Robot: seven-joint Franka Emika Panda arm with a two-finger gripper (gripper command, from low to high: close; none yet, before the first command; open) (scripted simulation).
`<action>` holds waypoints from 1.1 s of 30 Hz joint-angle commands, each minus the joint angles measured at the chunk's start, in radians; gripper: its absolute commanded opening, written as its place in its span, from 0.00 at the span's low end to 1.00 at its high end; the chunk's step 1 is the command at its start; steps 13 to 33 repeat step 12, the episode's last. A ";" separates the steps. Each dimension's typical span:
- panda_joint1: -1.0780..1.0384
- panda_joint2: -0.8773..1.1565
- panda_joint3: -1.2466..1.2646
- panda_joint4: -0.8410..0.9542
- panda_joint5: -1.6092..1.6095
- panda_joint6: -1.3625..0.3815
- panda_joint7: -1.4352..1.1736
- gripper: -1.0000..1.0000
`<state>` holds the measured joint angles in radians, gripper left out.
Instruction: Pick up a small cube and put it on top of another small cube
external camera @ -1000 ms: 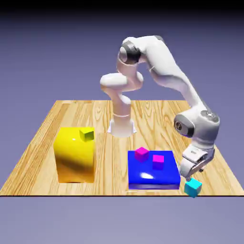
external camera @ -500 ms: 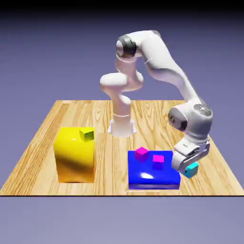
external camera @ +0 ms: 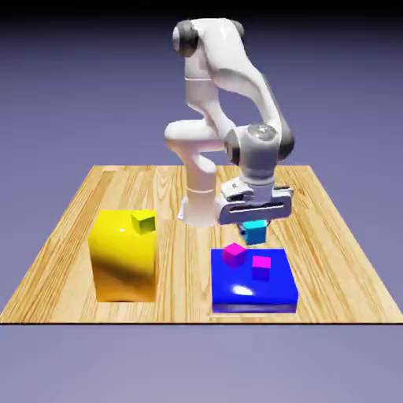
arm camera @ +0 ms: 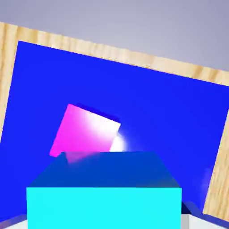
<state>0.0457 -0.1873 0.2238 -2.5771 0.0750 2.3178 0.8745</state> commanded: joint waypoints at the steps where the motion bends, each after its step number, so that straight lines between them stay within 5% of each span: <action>1: -0.014 -0.036 0.001 -0.033 0.009 -0.002 0.010 0.00; 9: -0.027 0.100 0.006 -0.119 -0.016 0.219 0.045 0.00; 10: -0.027 0.100 0.006 -0.119 -0.016 0.219 0.045 1.00; 33: -0.027 0.068 0.005 -0.108 -0.009 0.175 0.040 1.00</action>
